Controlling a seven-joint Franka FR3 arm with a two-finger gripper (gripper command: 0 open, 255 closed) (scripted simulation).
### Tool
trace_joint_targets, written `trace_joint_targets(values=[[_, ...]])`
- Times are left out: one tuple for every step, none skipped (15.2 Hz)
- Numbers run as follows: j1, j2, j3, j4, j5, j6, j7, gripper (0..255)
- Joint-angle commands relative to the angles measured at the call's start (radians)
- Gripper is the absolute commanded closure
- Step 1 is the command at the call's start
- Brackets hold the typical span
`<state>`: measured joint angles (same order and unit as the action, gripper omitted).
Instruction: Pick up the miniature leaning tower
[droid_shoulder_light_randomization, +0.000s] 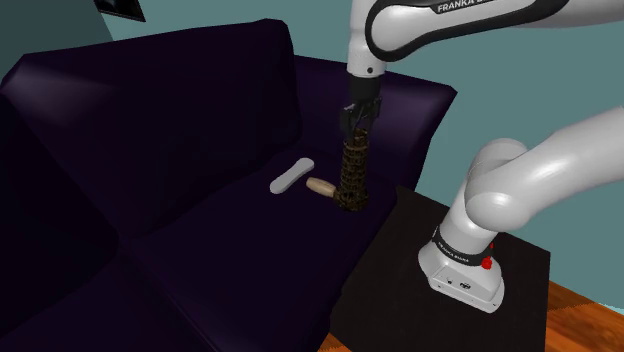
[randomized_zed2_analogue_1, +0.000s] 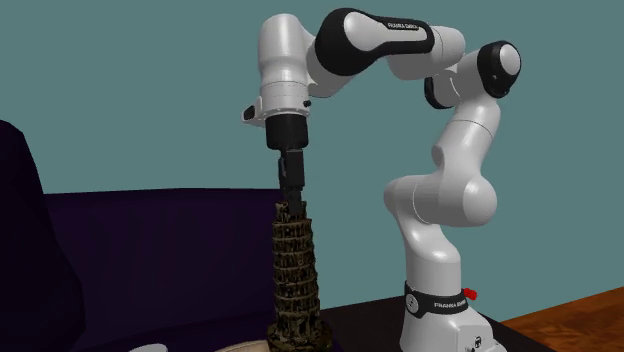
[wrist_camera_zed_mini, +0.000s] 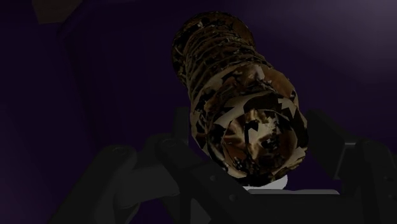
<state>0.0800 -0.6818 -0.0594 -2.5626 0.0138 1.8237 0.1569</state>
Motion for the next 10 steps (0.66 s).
trace_joint_targets(values=[[0.000, -0.006, 0.001, 0.025, 0.000, -0.029, 0.001, 255], [0.000, -0.007, 0.001, 0.037, 0.000, -0.043, 0.002, 255], [0.000, -0.008, 0.001, 0.050, 0.000, -0.056, 0.002, 255], [0.000, -0.008, 0.002, 0.063, 0.001, -0.070, 0.003, 255], [0.001, -0.009, 0.002, 0.076, 0.001, -0.084, 0.003, 255], [0.001, -0.009, 0.002, 0.090, 0.001, -0.097, 0.004, 255], [0.001, -0.009, 0.002, 0.103, 0.001, -0.111, 0.005, 255], [0.001, -0.008, 0.003, 0.117, 0.001, -0.124, 0.005, 255], [0.001, -0.008, 0.003, 0.119, 0.001, -0.126, 0.005, 255], [0.001, -0.008, 0.003, 0.119, 0.001, -0.126, 0.005, 255]])
